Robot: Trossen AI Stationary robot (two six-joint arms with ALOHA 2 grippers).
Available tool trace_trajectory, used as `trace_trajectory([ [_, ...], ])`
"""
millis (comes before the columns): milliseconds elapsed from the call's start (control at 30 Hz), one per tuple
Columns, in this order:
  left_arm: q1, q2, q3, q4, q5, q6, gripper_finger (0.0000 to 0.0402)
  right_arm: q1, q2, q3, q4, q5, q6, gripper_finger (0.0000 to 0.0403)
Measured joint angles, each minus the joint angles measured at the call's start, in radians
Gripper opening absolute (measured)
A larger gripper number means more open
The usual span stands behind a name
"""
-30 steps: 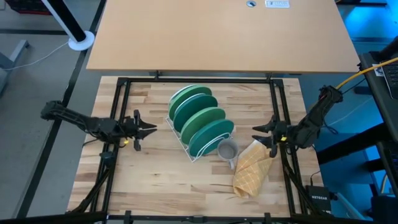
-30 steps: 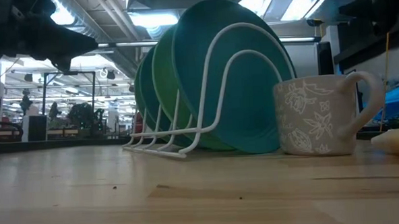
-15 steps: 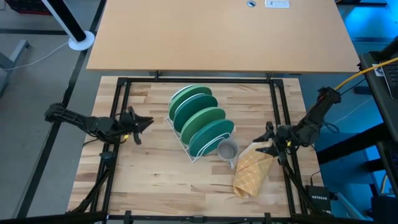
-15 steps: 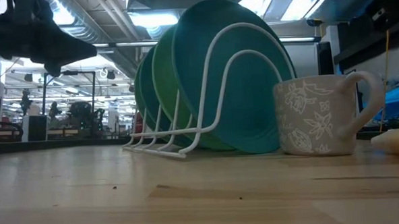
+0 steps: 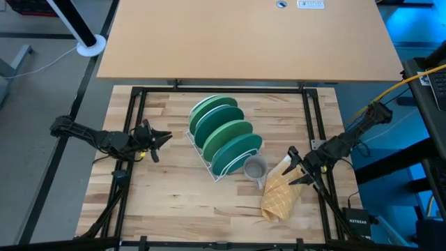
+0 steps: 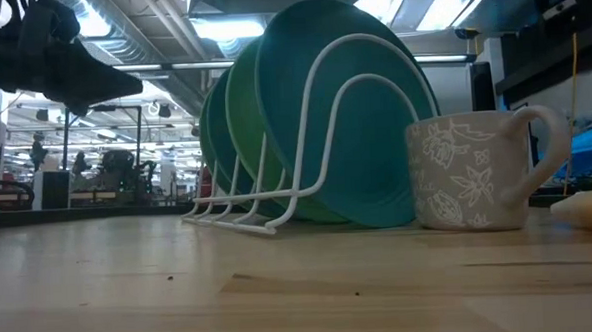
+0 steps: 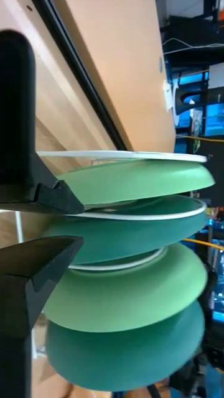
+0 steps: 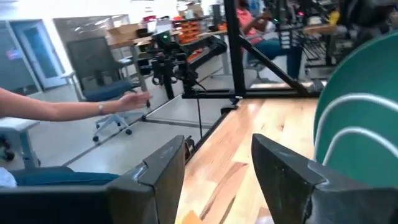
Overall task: Sort dishes
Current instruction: Return to Home Position
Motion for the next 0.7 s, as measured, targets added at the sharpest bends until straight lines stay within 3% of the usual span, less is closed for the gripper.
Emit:
trace_trajectory([
  [300,0.000,0.000,0.000,-0.132,0.000,0.000,0.0059,-0.269,-0.002,0.000,-0.037,-0.444,0.005,0.0191],
  [700,0.000,0.001,0.004,-0.243,0.000,0.000,0.0059,-0.566,-0.086,0.000,-0.048,-0.707,-0.003,0.0191],
])
